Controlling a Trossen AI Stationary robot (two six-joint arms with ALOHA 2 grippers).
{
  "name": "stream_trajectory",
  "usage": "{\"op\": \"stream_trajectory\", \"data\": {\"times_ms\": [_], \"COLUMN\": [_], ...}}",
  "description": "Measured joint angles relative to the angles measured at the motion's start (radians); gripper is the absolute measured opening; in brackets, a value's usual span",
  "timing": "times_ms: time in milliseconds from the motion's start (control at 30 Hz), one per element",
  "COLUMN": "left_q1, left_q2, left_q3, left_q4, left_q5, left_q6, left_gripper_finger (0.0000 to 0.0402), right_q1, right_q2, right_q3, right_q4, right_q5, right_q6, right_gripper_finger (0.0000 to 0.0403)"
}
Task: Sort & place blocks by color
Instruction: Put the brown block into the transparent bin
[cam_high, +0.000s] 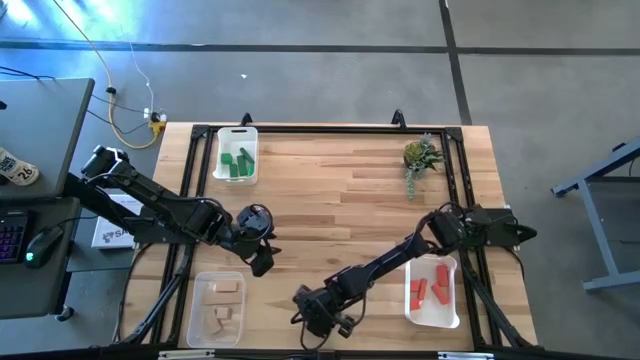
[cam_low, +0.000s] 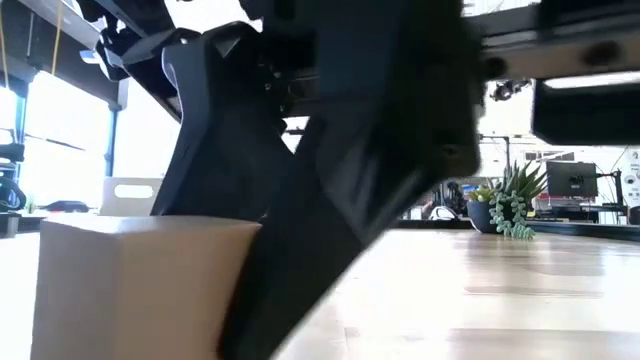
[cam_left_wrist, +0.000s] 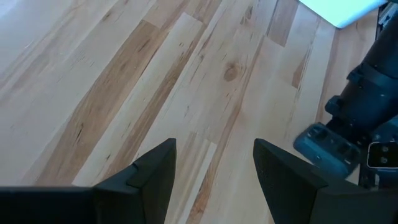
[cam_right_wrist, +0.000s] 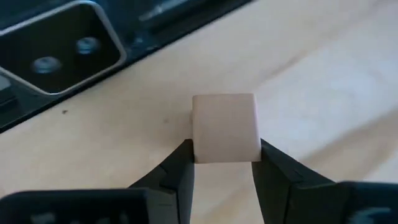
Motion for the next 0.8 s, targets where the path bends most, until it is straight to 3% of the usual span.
{"op": "stream_trajectory", "data": {"times_ms": [233, 400, 800], "left_q1": [-0.004, -0.034, -0.247], "left_q2": [0.0, 0.0, 0.0], "left_q3": [0.0, 0.0, 0.0], "left_q4": [0.001, 0.0, 0.001], "left_q5": [0.035, 0.034, -0.015], "left_q6": [0.023, 0.088, 0.106], "left_gripper_finger": [0.0202, 0.0202, 0.0202], "right_q1": [-0.018, -0.041, -0.05], "right_q2": [-0.001, -0.002, -0.002], "right_q3": [0.125, 0.237, 0.4], "right_q4": [-0.175, -0.275, -0.346], "right_q5": [0.106, 0.098, 0.213], "right_q6": [0.08, 0.16, 0.2], "right_gripper_finger": [0.0108, 0.0109, 0.0109]}}
